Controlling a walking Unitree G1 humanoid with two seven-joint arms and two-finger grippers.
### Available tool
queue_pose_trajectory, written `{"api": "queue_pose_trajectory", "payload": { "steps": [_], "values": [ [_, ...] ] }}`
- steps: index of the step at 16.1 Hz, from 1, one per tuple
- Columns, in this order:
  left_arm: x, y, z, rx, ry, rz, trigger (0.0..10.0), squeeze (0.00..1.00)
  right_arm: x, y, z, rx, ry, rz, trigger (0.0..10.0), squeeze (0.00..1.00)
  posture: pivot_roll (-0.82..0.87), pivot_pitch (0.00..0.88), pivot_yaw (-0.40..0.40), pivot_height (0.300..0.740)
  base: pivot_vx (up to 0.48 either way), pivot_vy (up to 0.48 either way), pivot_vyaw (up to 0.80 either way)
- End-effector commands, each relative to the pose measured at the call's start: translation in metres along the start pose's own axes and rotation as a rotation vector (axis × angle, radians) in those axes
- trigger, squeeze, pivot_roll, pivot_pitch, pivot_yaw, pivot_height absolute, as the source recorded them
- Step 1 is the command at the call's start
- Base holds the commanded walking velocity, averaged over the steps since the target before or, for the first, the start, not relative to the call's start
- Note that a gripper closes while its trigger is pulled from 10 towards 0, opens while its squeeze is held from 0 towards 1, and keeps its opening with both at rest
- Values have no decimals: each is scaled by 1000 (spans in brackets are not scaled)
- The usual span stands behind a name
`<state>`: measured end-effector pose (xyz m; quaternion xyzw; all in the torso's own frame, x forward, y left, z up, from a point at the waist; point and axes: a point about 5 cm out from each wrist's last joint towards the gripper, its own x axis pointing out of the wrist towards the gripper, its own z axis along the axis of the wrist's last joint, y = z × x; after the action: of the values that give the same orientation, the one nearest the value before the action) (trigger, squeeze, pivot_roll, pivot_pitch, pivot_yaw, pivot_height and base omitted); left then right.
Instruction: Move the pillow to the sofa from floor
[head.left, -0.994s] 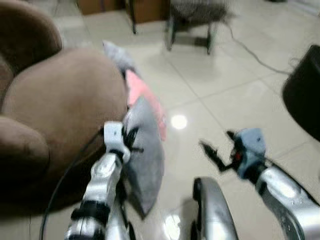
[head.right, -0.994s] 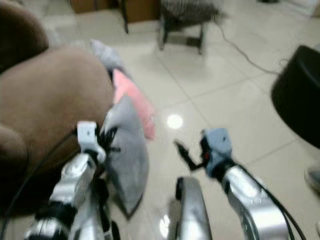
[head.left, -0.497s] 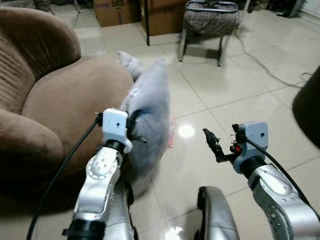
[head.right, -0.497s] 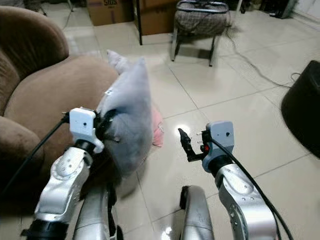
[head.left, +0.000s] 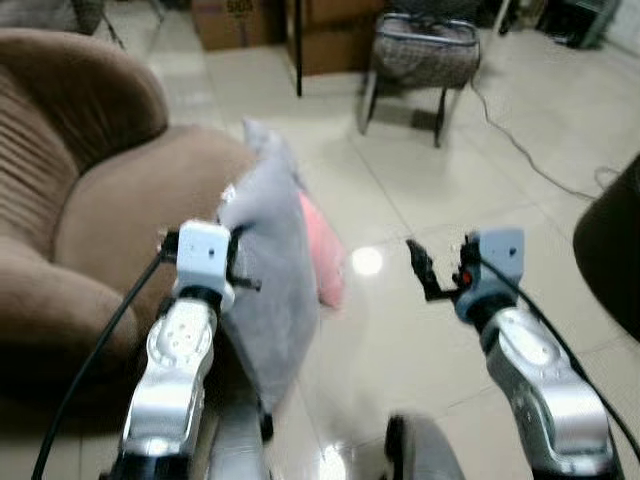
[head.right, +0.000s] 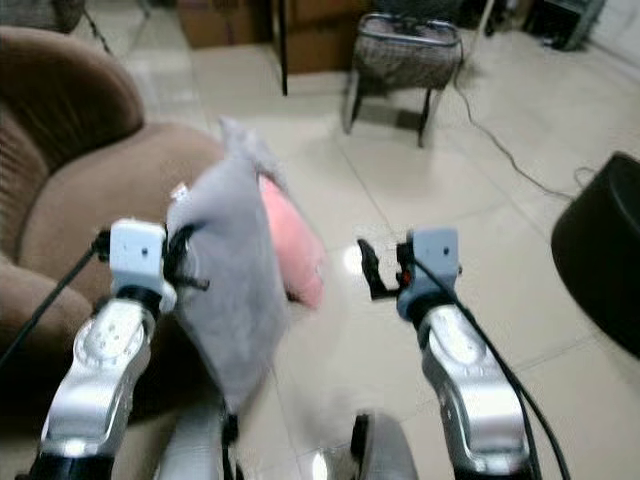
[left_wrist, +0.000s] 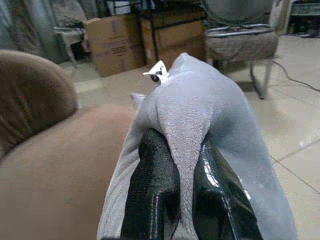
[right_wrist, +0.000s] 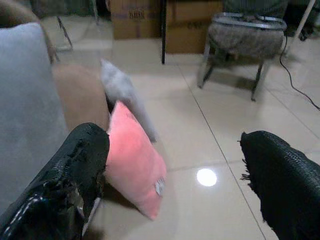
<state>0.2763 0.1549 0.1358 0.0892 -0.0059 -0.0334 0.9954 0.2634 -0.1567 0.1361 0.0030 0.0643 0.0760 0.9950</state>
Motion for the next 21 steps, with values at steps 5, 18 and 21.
{"api": "queue_pose_trajectory", "payload": {
  "steps": [5,18,21],
  "values": [
    [3,1,39,-30,-163,-8,10000,0,4,0,43,6,-167,-15,10000,0,15,0,-3,740,0,0,0],
    [14,-2,23,14,-106,-19,10000,0,3,-11,7,-126,-66,-105,10000,0,-2,0,-1,740,97,0,0],
    [14,0,23,4,-106,-11,10000,0,3,-9,6,-149,-64,-103,10000,0,1,0,-3,740,293,0,0]
  ]
}}
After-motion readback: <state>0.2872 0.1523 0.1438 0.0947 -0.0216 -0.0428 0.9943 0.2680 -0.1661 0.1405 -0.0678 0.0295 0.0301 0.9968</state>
